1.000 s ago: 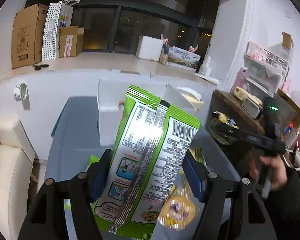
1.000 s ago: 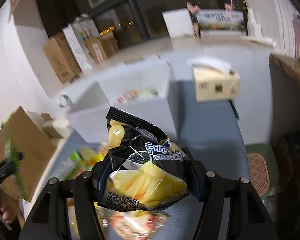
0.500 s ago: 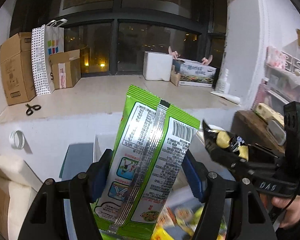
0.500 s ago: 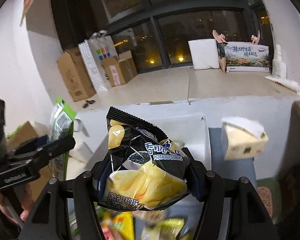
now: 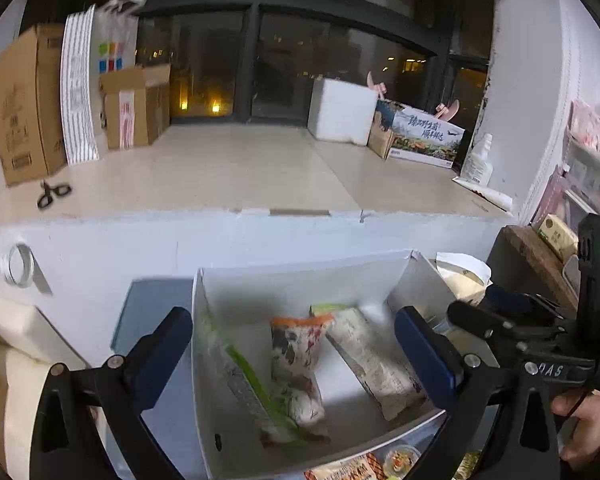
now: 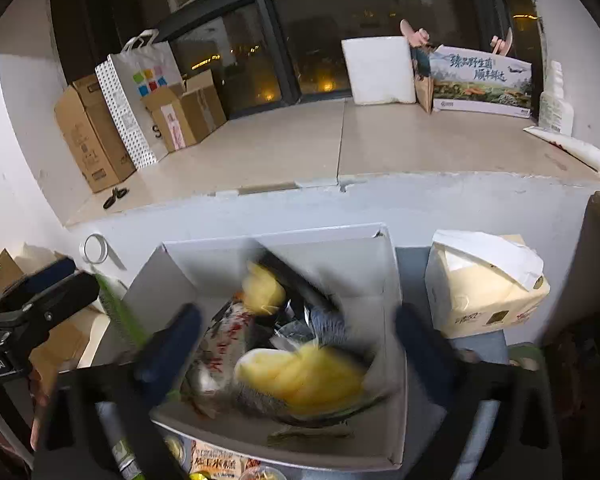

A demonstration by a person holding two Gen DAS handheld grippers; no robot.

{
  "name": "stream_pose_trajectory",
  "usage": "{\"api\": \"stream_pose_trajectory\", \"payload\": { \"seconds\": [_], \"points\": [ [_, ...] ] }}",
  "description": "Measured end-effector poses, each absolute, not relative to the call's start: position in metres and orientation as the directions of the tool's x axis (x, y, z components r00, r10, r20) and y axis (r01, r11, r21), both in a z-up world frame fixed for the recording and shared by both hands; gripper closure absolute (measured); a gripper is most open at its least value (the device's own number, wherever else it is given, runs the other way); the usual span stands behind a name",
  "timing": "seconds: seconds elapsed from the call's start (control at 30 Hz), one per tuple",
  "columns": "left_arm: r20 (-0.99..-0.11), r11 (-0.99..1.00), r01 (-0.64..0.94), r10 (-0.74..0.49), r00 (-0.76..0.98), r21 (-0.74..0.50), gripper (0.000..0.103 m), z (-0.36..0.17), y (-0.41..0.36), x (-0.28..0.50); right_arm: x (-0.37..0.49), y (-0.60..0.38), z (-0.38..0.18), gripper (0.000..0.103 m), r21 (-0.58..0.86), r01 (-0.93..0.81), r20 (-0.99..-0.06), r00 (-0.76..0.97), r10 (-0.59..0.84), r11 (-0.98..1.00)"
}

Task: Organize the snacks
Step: 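Release the green sachets and black bag into the white box with both grippers, then grasp the yellow chip bag with the right gripper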

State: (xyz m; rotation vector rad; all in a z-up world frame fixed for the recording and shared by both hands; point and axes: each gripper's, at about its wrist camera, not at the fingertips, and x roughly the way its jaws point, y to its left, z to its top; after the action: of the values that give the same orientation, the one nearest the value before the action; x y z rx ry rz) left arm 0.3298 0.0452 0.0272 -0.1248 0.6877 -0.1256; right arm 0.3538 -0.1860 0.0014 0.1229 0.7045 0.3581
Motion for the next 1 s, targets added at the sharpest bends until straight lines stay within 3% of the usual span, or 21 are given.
{"api": "stream_pose_trajectory", "payload": {
  "seconds": [0.1,0.4,0.57,0.67,0.77,0.83,1.0],
  "points": [
    [-0.631,0.988,0.066,-0.141,0.763,-0.141,0.0,0.022,0.046,0.325,0.356,-0.187,-0.002,0.0,0.244,-0.267,-0.641,0.677,0.362,0.932],
    [-0.614,0.996,0.068,-0.093,0.784,-0.065,0.0,0.023,0.04,0.297,0.33,-0.19,0.005,0.0,0.218,-0.3,-0.599,0.71,0.37,0.929],
    [-0.503,1.0,0.021,-0.008,0.864,0.02,0.0,0.033,0.039,0.238,0.291,-0.198,0.016,0.0,0.238,-0.329,-0.551,0.729,0.406,0.914],
    [-0.452,0.997,0.046,-0.067,0.889,-0.057,0.0,0.035,0.05,0.199,0.254,-0.205,0.026,0.0,0.25,-0.346,-0.494,0.758,0.426,0.904],
    [-0.515,0.989,0.036,-0.105,0.851,-0.142,0.0,0.026,0.064,0.17,0.216,-0.208,0.031,0.0,0.237,-0.388,-0.442,0.774,0.454,0.891],
    [-0.549,0.997,0.001,-0.042,0.835,-0.074,0.0,0.02,0.069,0.146,0.191,-0.209,0.032,0.0,0.229,-0.404,-0.418,0.781,0.464,0.886],
    [-0.503,0.991,-0.086,0.128,0.855,0.107,0.0,0.004,0.07,0.087,0.149,-0.221,0.01,0.0,0.339,-0.46,-0.411,0.712,0.569,0.821]
  ]
}}
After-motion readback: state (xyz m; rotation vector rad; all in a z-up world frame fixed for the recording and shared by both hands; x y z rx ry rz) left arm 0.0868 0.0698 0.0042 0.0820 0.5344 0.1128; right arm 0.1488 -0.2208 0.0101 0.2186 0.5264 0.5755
